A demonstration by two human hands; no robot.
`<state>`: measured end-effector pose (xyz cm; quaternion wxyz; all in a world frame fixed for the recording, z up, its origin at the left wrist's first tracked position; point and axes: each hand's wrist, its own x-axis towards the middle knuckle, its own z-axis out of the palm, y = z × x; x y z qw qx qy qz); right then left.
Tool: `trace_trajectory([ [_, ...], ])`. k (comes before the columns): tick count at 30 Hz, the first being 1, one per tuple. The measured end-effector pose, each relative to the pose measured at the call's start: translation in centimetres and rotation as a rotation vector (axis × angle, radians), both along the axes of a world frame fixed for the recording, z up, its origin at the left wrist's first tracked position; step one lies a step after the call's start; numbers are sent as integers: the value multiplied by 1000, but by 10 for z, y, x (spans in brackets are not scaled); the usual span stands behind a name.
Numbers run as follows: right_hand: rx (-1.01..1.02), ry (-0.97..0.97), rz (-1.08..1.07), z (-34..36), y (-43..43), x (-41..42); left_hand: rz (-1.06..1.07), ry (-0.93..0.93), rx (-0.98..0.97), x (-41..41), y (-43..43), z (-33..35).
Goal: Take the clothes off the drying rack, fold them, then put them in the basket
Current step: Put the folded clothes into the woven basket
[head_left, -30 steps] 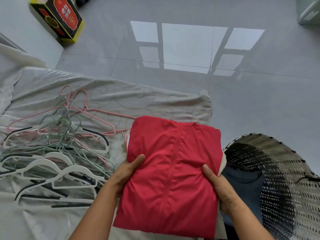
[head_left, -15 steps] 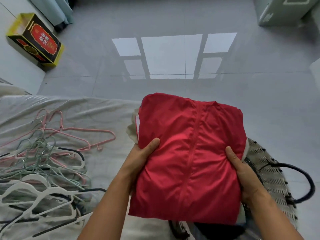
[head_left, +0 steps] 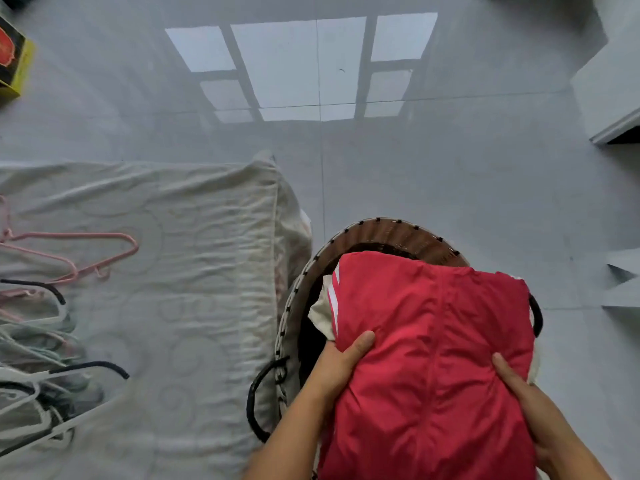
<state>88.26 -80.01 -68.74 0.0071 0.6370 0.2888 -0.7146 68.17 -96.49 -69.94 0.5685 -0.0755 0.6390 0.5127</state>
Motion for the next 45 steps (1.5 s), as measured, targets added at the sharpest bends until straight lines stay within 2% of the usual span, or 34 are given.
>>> trace_trajectory([
  [9,41,-78,107,-80,-12,-22,19,-83,-196,2,-16,-92],
  [13,61,-113,107,-145,-15,-20,51,-54,-229,-8,-8,-139],
  [19,59,-154,94,-207,-5,-24,96,3,-258,-9,-8,-206],
  [25,115,-171,149,-240,-1,-27,136,125,-280,0,-15,-236],
  [27,181,-178,181,-239,-1,-28,104,233,-290,3,-13,-233],
  [29,301,-230,226,-234,-4,-26,23,449,-317,5,-12,-227],
  [32,530,-364,291,-207,-21,-31,-155,767,-582,17,-3,-197],
  [33,655,-381,327,-198,-29,-33,-224,953,-622,23,1,-188],
  [35,981,-329,475,-192,-40,-38,-353,1200,-534,31,11,-181],
  [36,1094,-285,553,-196,-39,-40,-414,1230,-495,34,14,-187],
  [38,1161,-284,683,-213,-28,-49,-537,1192,-518,38,15,-205],
  [40,1126,-352,756,-231,-13,-61,-612,1135,-572,41,12,-226],
  [45,1055,-334,890,-280,-4,-66,-640,1099,-639,45,11,-263],
])
